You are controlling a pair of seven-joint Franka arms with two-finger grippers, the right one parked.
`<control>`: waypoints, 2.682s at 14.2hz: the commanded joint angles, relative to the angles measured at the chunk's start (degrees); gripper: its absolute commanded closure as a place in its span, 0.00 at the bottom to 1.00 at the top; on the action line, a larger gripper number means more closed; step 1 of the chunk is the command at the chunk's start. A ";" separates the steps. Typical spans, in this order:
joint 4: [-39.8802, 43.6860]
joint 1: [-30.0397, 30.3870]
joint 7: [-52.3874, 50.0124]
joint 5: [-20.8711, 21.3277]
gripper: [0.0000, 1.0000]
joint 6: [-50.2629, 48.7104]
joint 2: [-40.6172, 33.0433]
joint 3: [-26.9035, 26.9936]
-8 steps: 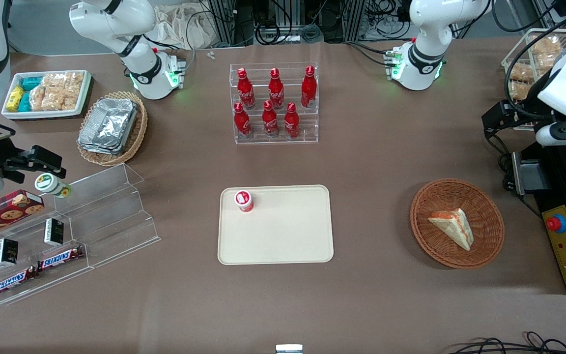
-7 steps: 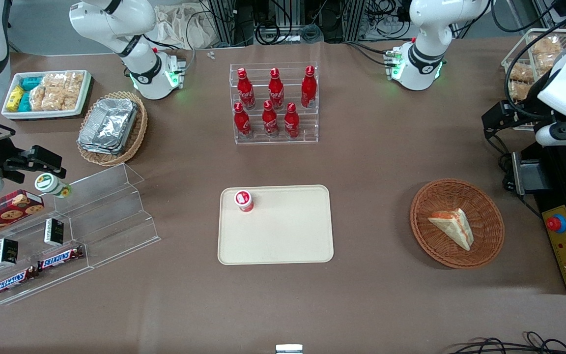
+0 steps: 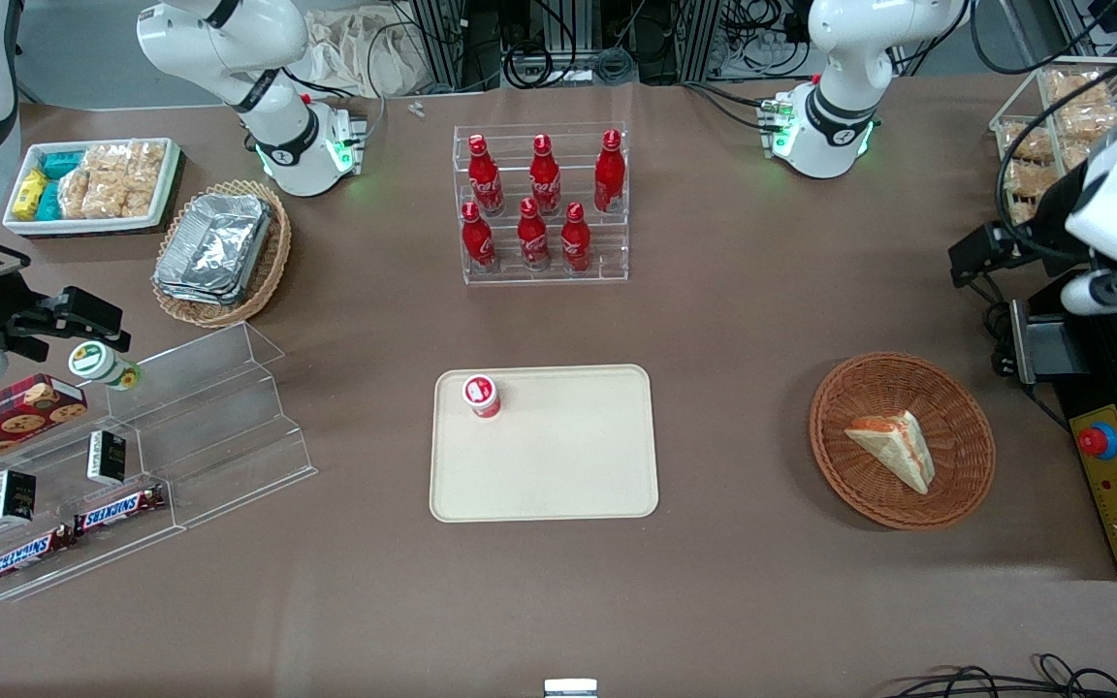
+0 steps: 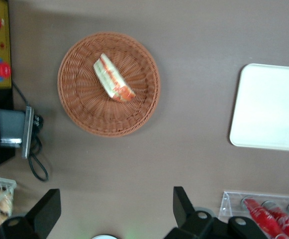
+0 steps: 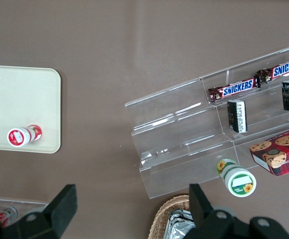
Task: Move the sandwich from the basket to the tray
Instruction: 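Move the open left gripper toward the sandwich in the wicker basket, then lower the left gripper over the sandwich and close on it, then lift the gripped sandwich up out of the basket, then carry the sandwich over the white tray and lower it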
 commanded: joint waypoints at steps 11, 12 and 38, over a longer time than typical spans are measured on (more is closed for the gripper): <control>-17.78 0.16 -21.94 0.48 0.00 31.51 15.40 4.86; -18.49 0.16 -23.09 0.48 0.00 33.81 16.02 4.95; -6.28 -0.45 -24.43 6.37 1.00 20.56 15.32 -11.98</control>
